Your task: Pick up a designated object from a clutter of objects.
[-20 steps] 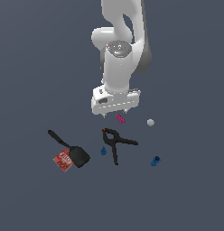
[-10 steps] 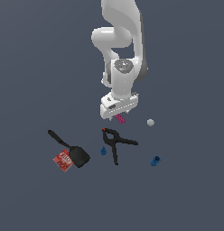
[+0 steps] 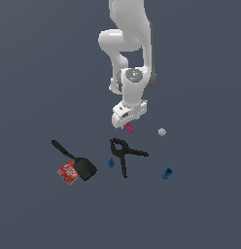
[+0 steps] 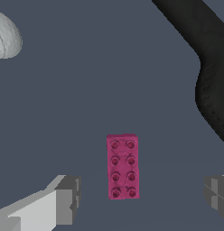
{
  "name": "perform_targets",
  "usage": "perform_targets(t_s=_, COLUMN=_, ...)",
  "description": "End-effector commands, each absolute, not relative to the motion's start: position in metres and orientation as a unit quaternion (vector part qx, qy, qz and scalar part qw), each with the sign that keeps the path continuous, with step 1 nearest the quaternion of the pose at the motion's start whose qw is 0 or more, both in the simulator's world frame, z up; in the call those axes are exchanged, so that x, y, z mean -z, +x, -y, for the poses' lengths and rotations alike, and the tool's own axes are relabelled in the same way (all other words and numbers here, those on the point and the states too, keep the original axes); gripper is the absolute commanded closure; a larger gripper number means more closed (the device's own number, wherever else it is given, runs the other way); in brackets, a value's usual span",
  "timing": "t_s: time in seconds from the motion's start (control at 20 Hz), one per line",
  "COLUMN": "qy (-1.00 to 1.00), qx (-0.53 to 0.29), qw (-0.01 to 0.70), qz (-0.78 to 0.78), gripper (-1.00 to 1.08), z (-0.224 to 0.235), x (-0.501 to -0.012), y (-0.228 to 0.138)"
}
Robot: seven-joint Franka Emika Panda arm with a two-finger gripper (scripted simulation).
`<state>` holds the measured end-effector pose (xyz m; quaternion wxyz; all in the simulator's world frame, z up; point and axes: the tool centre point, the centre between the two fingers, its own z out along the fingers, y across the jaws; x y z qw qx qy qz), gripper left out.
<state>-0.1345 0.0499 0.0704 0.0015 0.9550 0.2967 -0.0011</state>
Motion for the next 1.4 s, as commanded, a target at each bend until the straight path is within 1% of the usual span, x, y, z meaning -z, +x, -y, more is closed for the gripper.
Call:
perform_targets(t_s=0.0, qy=0.952, qx=0.0, qw=0.001, qz=-0.306, gripper=-0.92, z=-0.052, x=-0.066, y=-0.141)
perform_targets(t_s=0.55, qy=0.951, qx=0.0, qw=0.0, qz=-0.311, gripper=-0.92, z=-0.052, x=-0.058, y=-0.145)
perform_targets(t_s=1.05, qy=0.95, qx=0.0, qw=0.0, qz=-0.312, gripper=-0.92, z=-0.052, x=-0.023, y=-0.146)
perform_targets(t_s=1.35, qy=0.95, qx=0.0, qw=0.0, qz=-0.312, gripper=-0.92, z=-0.052, x=-0.012, y=-0.146)
